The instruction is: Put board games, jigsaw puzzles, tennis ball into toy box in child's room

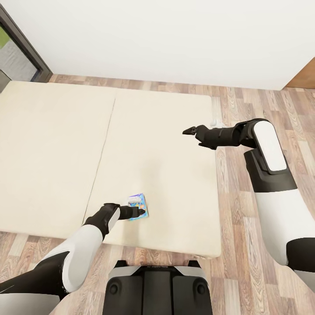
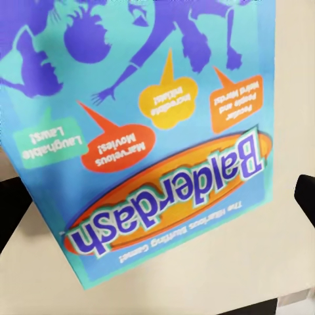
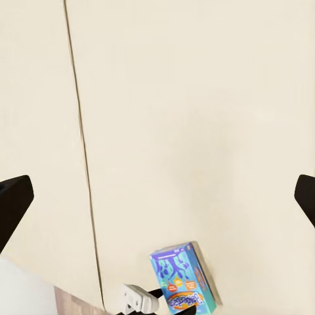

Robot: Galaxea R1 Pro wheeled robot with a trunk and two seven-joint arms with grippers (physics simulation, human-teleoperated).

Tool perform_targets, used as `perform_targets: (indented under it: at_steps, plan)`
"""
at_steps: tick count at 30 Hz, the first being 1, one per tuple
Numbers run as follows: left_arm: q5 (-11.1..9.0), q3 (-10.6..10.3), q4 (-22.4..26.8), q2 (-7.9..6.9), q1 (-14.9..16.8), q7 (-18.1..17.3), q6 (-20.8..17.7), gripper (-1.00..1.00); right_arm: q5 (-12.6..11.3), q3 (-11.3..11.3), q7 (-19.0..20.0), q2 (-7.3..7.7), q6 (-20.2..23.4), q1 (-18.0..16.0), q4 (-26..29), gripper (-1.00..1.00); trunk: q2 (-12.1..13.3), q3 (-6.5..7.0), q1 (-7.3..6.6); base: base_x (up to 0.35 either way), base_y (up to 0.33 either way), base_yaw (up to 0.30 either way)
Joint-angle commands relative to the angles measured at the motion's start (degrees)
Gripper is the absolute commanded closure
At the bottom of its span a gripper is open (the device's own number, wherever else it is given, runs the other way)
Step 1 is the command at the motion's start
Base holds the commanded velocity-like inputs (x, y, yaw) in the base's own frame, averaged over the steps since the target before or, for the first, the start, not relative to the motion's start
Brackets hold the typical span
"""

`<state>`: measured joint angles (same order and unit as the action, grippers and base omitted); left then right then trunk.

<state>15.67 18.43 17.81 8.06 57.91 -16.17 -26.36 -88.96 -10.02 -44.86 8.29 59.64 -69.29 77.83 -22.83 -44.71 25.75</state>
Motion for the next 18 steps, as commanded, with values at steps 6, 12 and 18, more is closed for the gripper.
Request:
perform_targets:
  at_steps: [6, 12, 18]
  plan:
    - [0.67, 0.46, 0.12, 0.08, 0.01, -0.43, -0.35, -1.00, -0.50, -0.09, -0.58, 0.05, 0.03, -0.05, 0.04, -1.00, -0.09, 0.06, 0.03, 0.000, -0.030, -0.006]
    - [0.66, 0.46, 0.13, 0.09, 0.01, -0.44, -0.35, -1.00, -0.51, -0.09, -0.58, 0.12, 0.03, -0.05, 0.04, -1.00, -0.09, 0.23, 0.03, -0.021, -0.083, -0.055]
    - [0.64, 0.46, 0.13, 0.04, 0.01, -0.44, -0.32, -1.00, -0.52, -0.09, -0.58, 0.14, 0.03, -0.05, 0.04, -1.00, -0.09, 0.37, 0.03, -0.006, -0.023, -0.054]
